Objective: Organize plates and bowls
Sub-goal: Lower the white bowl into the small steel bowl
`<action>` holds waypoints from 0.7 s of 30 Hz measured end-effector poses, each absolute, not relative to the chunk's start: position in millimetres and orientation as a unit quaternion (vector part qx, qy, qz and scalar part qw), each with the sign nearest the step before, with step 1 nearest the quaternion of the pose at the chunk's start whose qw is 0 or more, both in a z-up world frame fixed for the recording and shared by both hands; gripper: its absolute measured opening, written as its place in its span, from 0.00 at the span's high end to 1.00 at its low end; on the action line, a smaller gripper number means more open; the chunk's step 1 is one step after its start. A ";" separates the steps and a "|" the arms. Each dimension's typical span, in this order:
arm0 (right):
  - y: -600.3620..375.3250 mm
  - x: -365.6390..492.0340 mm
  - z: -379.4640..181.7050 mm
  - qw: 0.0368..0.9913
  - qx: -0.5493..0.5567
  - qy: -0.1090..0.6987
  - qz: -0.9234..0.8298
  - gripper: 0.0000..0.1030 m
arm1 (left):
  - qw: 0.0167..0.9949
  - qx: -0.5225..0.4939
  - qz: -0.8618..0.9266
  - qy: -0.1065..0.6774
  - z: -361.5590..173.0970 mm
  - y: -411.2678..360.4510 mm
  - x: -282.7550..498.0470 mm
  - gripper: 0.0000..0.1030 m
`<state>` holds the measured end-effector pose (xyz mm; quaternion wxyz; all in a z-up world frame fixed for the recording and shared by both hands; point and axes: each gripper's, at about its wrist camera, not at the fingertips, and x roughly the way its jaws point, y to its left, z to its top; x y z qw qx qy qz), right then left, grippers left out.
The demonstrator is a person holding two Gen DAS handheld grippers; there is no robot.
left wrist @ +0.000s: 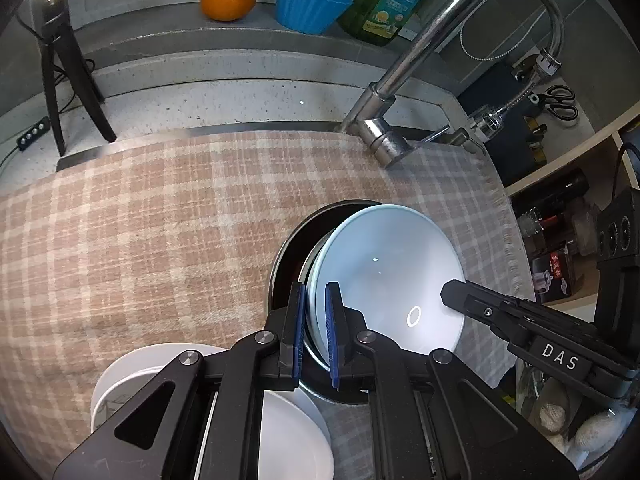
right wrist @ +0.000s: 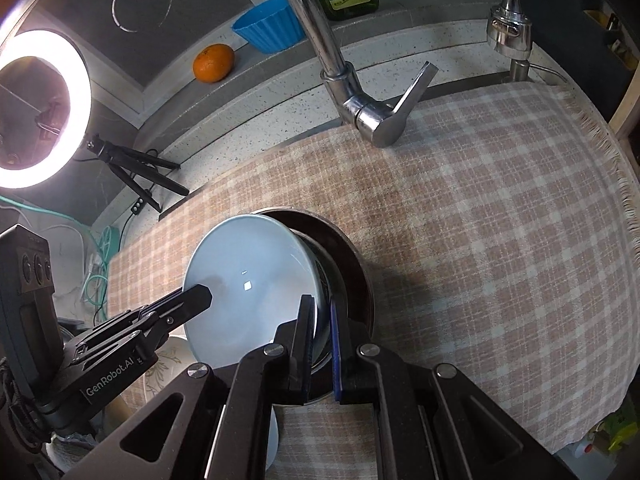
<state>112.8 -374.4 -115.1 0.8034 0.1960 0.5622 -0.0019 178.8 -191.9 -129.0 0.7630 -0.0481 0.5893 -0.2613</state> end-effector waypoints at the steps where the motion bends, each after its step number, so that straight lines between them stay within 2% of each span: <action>1: -374.4 113.0 -115.9 0.804 0.195 0.562 -0.003 0.93 | 0.762 -0.048 -0.261 0.591 -130.1 -192.2 179.0 0.92; 21: -373.8 118.4 -129.2 0.801 0.185 0.570 -0.006 0.93 | 0.760 -0.033 -0.266 0.592 -134.8 -195.7 182.5 0.92</action>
